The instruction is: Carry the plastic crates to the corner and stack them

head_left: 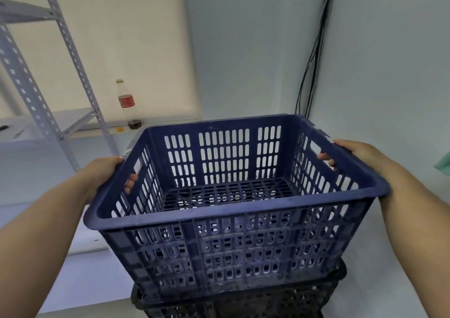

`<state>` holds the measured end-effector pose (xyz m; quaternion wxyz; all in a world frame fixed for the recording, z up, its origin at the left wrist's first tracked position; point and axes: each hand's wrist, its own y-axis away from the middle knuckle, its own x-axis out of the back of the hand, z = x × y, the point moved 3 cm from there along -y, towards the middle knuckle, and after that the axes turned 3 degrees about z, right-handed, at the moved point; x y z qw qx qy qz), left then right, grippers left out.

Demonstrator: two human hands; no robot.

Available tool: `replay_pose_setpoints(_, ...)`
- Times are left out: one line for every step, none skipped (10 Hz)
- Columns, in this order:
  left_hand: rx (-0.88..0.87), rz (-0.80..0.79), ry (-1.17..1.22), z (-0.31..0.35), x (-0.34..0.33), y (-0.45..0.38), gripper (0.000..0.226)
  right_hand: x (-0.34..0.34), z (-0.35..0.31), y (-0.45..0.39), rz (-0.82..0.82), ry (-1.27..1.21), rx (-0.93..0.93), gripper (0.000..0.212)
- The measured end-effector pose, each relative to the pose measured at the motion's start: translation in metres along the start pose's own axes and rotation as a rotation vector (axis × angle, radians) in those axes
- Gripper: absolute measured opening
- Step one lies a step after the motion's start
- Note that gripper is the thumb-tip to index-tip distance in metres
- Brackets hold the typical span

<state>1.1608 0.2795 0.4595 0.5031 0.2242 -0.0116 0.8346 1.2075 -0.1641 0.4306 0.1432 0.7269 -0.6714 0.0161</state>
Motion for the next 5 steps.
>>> replay_pose_setpoints(-0.04, 0.111, -0.136, 0.007, 0.003, 0.008, 0.041, 0.051, -0.015, -0.023, 0.147, -0.092, -0.038, 0.037)
replay_pose_setpoints(-0.14, 0.198, -0.202, 0.022, 0.004, 0.014, 0.036, 0.048, -0.029, -0.02, 0.181, 0.094, 0.008, 0.029)
replay_pose_setpoints(-0.288, 0.265, -0.407, 0.031, 0.004, 0.02, 0.053, 0.045, -0.05, -0.011, 0.254, 0.463, 0.085, 0.033)
replay_pose_setpoints(-0.433, 0.297, -0.446, 0.039, -0.005, 0.031, 0.059, 0.027, -0.065, -0.006, 0.35, 0.755, 0.188, 0.048)
replay_pose_setpoints(-0.628, 0.305, -0.453, 0.046, -0.026, 0.047, 0.062, -0.001, -0.074, 0.0, 0.371, 0.842, 0.384, 0.048)
